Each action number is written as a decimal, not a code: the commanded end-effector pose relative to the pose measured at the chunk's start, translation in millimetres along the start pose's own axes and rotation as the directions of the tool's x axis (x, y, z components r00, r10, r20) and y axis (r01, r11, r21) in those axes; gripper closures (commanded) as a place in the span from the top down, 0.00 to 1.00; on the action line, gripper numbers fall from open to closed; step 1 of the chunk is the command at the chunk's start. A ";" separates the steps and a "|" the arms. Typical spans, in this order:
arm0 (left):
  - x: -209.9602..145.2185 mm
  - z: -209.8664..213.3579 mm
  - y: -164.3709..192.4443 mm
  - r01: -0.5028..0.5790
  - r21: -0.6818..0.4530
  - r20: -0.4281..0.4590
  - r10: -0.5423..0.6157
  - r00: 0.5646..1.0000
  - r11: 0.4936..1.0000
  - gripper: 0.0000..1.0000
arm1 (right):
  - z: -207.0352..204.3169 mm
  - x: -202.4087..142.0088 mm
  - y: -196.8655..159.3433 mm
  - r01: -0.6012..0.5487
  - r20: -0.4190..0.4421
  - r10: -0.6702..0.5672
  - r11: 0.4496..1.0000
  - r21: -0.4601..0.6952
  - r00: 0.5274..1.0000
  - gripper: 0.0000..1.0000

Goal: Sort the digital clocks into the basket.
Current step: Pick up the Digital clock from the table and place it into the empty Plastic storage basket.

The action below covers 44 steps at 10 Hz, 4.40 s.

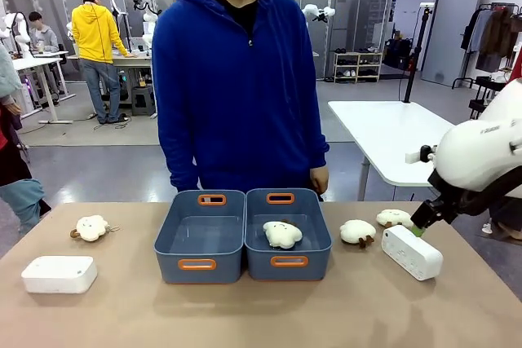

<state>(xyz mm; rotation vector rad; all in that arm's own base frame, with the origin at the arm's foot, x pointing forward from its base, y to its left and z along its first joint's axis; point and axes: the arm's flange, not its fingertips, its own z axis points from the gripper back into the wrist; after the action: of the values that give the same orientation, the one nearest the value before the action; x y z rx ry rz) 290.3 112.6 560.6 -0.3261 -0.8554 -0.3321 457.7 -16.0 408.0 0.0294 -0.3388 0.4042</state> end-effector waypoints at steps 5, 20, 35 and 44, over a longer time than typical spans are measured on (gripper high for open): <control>0.6 -1.5 0.1 0.001 -0.003 -0.002 -0.001 1.000 1.000 1.00 | -73.0 17.3 -23.1 0.025 -0.042 -0.023 0.999 0.041 0.999 1.00; 0.6 -1.5 0.1 0.001 -0.003 -0.002 -0.001 1.000 1.000 1.00 | -18.0 -33.0 -40.1 -0.024 -0.032 0.031 0.977 0.212 0.999 0.35; 0.6 -1.5 0.1 0.001 -0.003 -0.002 -0.001 1.000 1.000 1.00 | 58.5 -109.3 -72.7 -0.193 0.135 0.161 0.941 0.277 0.978 0.35; 0.6 -1.5 0.1 0.001 -0.003 -0.002 -0.001 1.000 1.000 1.00 | 106.3 -1.6 149.5 -0.600 0.149 0.586 0.796 0.075 0.797 0.35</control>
<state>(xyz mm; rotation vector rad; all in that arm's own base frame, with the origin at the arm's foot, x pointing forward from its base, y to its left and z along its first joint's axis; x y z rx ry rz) 290.4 112.4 560.3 -0.3263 -0.8546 -0.3324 353.2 88.0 505.7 0.0836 -0.4343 1.0286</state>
